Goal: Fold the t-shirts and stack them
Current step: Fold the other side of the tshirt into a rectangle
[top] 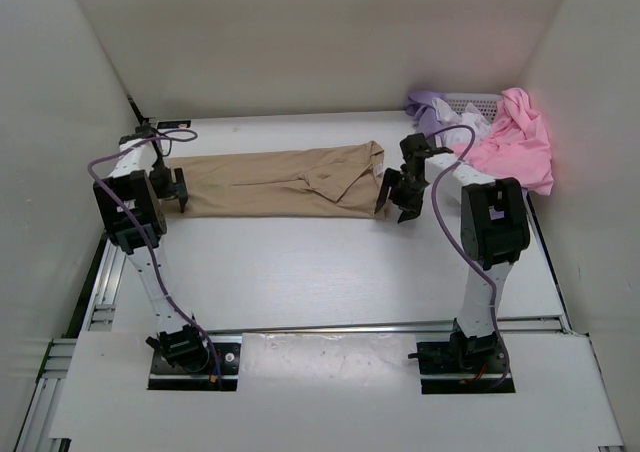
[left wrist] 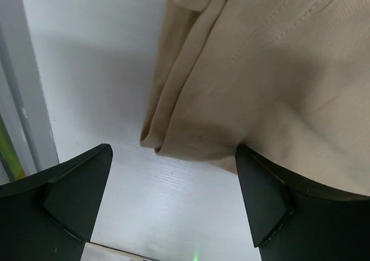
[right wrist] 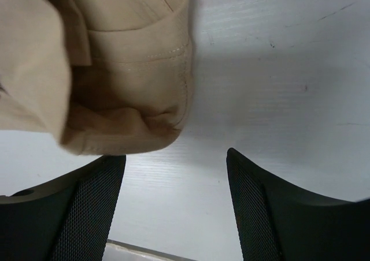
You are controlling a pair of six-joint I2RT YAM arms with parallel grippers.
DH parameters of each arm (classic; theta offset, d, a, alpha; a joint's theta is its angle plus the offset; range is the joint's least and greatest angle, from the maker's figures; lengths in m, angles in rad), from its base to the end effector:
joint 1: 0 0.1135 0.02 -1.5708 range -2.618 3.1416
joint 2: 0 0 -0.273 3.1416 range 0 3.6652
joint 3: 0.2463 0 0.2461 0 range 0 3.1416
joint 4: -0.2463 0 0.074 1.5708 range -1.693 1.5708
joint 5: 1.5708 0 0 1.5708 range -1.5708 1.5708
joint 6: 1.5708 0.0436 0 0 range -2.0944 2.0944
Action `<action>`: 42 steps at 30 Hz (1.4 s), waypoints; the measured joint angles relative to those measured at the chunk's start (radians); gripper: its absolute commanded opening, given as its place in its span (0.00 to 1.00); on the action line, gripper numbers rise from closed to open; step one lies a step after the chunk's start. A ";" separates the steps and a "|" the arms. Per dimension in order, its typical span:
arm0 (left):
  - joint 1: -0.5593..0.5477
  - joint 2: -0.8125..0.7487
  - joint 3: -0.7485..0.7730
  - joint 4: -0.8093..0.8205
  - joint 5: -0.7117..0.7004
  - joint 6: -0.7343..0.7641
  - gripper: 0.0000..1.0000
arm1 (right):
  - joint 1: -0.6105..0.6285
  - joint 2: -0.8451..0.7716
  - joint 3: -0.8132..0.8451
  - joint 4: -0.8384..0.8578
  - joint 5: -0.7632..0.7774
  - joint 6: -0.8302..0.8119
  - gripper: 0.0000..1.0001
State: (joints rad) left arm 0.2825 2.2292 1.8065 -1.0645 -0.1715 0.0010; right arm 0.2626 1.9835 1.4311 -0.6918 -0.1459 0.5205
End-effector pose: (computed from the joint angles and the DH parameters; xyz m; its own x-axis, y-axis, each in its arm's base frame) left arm 0.4196 0.1295 0.1697 -0.9573 -0.2768 -0.0833 -0.2874 0.9426 0.1701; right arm 0.3863 0.1104 0.1785 -0.9437 0.2558 -0.2099 0.1930 0.9407 0.2790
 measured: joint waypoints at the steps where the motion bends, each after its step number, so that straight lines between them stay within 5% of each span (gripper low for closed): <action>1: -0.002 0.008 0.002 -0.001 0.001 0.000 0.99 | 0.000 0.000 -0.016 0.015 -0.006 0.000 0.72; 8: 0.006 0.043 0.058 -0.004 0.024 0.001 0.99 | 0.000 -0.008 -0.071 0.117 -0.049 0.006 0.64; 12: 0.013 0.055 0.074 -0.003 0.060 0.000 0.88 | 0.000 0.005 -0.071 0.168 -0.056 0.022 0.46; 13: 0.018 0.056 0.074 -0.002 0.071 0.000 0.77 | 0.000 0.010 -0.069 0.176 -0.059 0.025 0.30; 16: 0.023 0.065 0.082 0.000 0.105 -0.002 0.55 | 0.000 0.028 -0.068 0.197 -0.058 0.040 0.03; 17: 0.023 0.072 0.092 -0.003 0.118 -0.002 0.27 | -0.001 0.032 -0.068 0.201 -0.062 0.047 0.00; 18: 0.023 0.078 0.100 -0.004 0.132 -0.008 0.11 | -0.002 0.032 -0.068 0.203 -0.063 0.053 0.00; 26: 0.025 0.079 0.100 0.005 0.119 -0.002 0.11 | -0.003 0.017 -0.072 0.154 -0.070 0.019 0.00; 34: 0.055 -0.058 -0.141 0.042 0.035 -0.005 0.13 | -0.002 -0.161 -0.251 0.034 -0.181 -0.012 0.00; 38: 0.057 -0.142 -0.289 0.044 -0.032 -0.001 0.46 | 0.021 -0.223 -0.334 -0.024 -0.208 -0.014 0.00; 40: 0.058 -0.192 -0.363 0.063 -0.071 0.003 0.72 | 0.043 -0.236 -0.373 -0.043 -0.209 -0.017 0.07; 42: 0.061 -0.257 -0.446 0.085 -0.113 0.004 0.79 | 0.064 -0.250 -0.418 -0.052 -0.207 -0.024 0.12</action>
State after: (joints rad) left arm 0.3431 1.9720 1.3602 -0.9791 -0.2844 0.0051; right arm 0.3267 1.7336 1.0126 -0.7437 -0.3531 0.4969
